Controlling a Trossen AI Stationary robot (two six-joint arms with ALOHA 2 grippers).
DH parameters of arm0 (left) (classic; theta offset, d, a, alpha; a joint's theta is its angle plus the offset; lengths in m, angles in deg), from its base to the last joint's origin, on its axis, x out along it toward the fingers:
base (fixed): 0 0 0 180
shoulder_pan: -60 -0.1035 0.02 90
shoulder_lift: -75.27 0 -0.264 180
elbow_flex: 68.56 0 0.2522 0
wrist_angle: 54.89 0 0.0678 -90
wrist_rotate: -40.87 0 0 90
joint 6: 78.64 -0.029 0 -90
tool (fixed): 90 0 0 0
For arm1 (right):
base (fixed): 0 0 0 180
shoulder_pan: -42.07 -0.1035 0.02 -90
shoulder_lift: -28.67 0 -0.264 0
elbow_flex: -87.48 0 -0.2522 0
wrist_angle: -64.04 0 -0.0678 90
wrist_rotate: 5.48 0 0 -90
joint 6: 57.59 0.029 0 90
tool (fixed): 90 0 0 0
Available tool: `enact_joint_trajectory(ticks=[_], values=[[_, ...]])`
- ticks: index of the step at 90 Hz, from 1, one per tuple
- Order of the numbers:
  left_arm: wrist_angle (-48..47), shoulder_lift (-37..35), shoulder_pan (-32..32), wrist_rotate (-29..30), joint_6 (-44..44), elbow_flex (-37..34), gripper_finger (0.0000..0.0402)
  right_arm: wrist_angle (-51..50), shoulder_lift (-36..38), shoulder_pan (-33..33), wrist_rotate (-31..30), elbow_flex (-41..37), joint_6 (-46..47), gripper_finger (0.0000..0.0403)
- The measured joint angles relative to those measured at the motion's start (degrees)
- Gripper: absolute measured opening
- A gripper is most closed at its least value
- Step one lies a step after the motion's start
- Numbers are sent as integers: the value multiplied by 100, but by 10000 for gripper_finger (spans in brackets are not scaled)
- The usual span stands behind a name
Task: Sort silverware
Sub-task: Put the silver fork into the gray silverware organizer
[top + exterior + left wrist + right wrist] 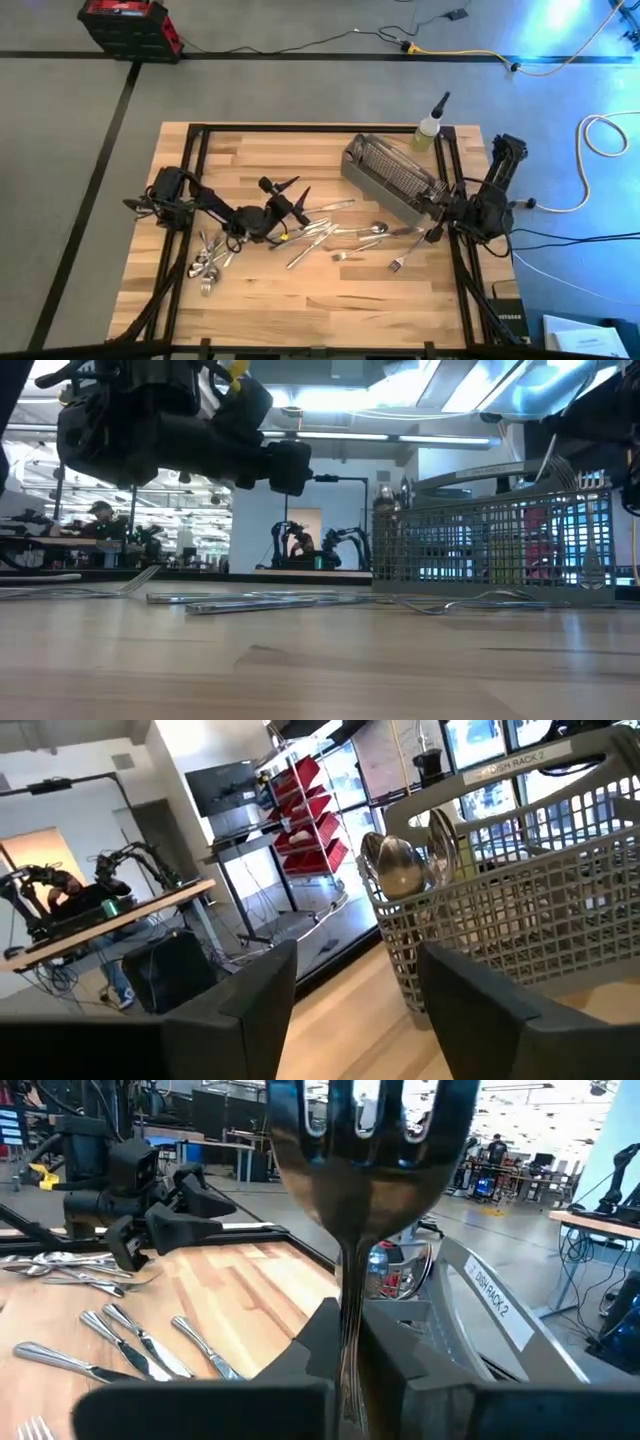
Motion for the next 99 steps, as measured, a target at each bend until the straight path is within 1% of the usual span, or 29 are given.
enact_joint_trajectory(ticks=[4,9,16,23,30,36,43,50,56,63,70,77,82,92,99], values=[[-5,0,0,-6,1,0,193,225,0,0,-2,2,-165,1],[-1,0,0,-60,17,0,193,768,0,-2,-2,4,-529,1],[0,0,-21,-219,97,2,193,1614,1,-2,22,99,-1402,1],[1,0,-57,-345,191,4,193,2081,1,-2,23,371,-2208,1],[-4,0,-78,-354,255,4,193,2076,0,-55,13,754,-2914,1],[-1,0,-83,-356,253,4,193,1898,17,-192,51,1136,-3026,1],[-7,0,-83,-366,254,4,193,1483,20,-520,275,1540,-3098,1],[-2,0,-83,-394,253,4,193,1135,15,-895,449,1792,-3078,1],[-5,0,-83,-437,261,4,193,973,20,-1261,541,1849,-3047,1],[1,0,-83,-509,289,4,193,921,11,-1746,545,1842,-3028,1],[6,0,-83,-722,293,4,193,741,20,-2289,516,1838,-2762,0],[2,2,-96,-1044,298,4,193,313,9,-2286,687,1836,-2300,0],[-14,2,-96,-1227,318,21,193,-40,20,-2265,968,1842,-1926,0],[-184,2,-138,-1316,435,85,193,-713,7,-2205,1815,1840,-1446,0],[-342,4,-153,-1316,489,113,193,-883,-73,-2206,1952,1839,-972,0]])
